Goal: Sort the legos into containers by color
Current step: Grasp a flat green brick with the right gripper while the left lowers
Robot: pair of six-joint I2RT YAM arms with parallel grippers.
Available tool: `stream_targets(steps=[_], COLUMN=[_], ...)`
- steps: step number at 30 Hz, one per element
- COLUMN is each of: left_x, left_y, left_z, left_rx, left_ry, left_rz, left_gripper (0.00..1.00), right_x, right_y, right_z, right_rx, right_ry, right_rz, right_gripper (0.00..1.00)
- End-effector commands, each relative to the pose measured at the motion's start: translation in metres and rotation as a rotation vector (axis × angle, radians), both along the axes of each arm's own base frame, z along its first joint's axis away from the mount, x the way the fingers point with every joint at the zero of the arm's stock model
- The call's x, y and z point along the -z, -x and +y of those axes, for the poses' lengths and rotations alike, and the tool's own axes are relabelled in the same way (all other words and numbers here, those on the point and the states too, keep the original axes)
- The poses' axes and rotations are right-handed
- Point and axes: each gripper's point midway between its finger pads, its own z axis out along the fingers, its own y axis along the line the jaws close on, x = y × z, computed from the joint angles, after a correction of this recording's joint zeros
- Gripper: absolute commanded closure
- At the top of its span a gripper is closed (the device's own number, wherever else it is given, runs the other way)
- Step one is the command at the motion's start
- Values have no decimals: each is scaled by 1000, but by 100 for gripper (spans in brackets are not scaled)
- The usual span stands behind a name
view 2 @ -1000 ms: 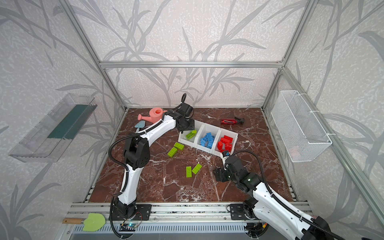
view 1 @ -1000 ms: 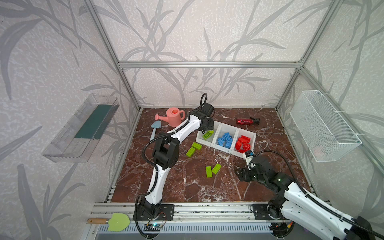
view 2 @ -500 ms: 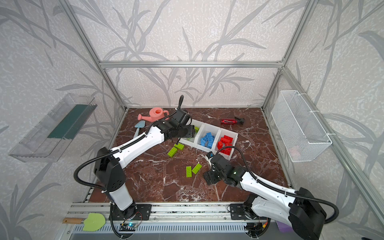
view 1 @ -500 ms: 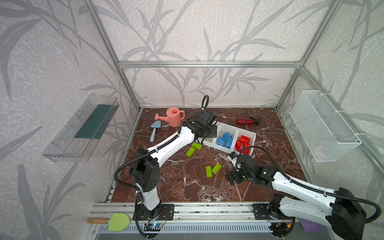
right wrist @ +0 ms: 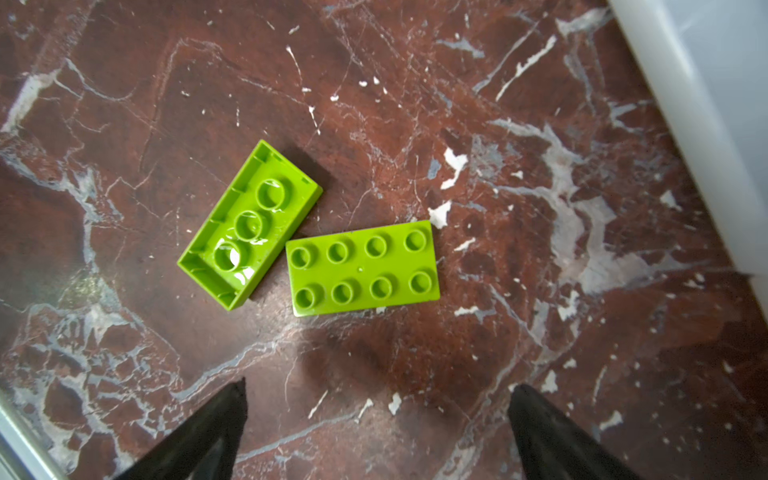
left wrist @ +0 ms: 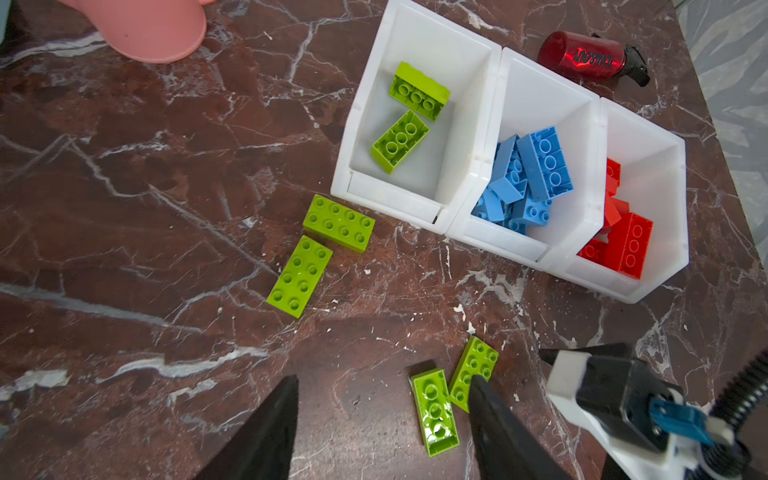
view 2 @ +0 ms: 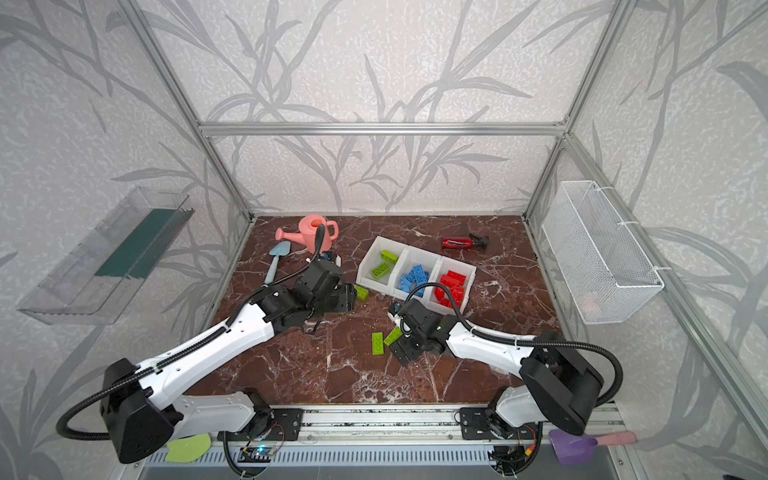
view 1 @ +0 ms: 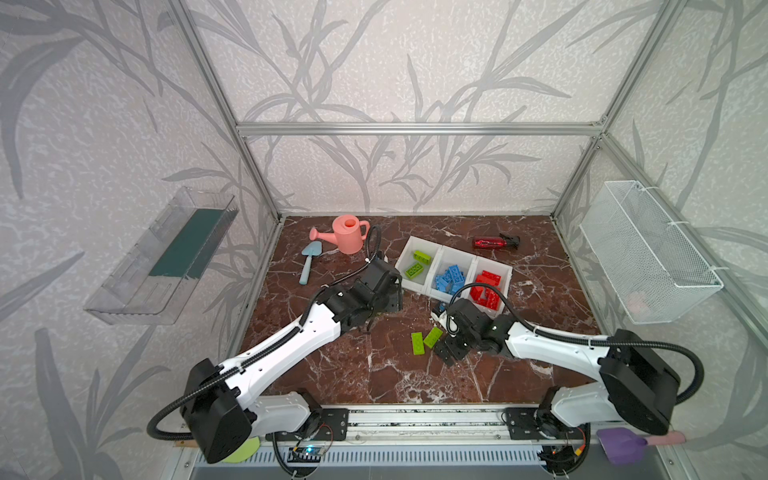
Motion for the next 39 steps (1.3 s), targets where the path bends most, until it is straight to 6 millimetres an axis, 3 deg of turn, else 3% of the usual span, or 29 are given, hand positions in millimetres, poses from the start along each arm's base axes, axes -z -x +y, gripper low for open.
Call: stream_targets(steps=[1, 8, 25, 27, 31, 39], left_x=[6, 18, 34, 37, 38, 47], left_y=[12, 29, 32, 33, 33, 38], left_z=[21, 34, 34, 34, 37, 41], left_rx=[-53, -56, -67, -67, -73, -76], left_ry=[-25, -16, 8, 6, 0, -8], left_rz=[-6, 5, 23, 27, 24, 31], left_gripper=[35, 35, 35, 35, 36, 35], right_x=[-2, 12, 31, 31, 26, 0], right_y=[-3, -8, -15, -16, -18, -26], right_z=[13, 22, 30, 29, 30, 39], right_rx=[-53, -64, -79, -71, -53, -29], right_ry=[1, 48, 116, 126, 117, 82], right_rz=[-13, 12, 22, 11, 0, -17], right_gripper=[3, 6, 23, 29, 51, 55])
